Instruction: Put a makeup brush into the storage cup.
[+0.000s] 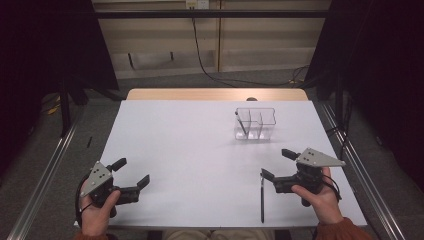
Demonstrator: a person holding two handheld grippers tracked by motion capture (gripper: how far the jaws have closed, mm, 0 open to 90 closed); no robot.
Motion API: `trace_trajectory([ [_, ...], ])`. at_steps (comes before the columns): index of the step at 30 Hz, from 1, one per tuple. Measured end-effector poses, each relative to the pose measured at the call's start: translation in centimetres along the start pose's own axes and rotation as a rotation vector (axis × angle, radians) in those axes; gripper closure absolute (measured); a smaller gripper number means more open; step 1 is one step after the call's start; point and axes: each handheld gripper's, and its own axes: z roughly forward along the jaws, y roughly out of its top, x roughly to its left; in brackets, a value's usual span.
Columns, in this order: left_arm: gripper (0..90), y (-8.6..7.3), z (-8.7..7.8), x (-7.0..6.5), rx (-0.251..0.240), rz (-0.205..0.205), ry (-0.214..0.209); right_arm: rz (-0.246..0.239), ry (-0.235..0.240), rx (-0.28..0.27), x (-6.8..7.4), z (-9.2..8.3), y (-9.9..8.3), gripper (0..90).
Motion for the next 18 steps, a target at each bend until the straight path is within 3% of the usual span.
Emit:
trace_trajectory([
  [8, 2.2, 0.07, 0.23, 0.0, 0.0, 0.002, -0.01, -0.017, 0.005, 0.046, 0.08, 0.49, 0.5, 4.3],
  [11, 2.2, 0.08, 0.35, 0.02, 0.001, 0.001, -0.011, -0.018, 0.011, 0.126, 0.15, 0.6, 0.23, 5.0],
  [18, 2.2, 0.15, 0.51, -0.05, 0.003, 0.005, -0.014, -0.013, 0.034, 0.256, 0.37, 0.74, -0.15, 7.1],
])
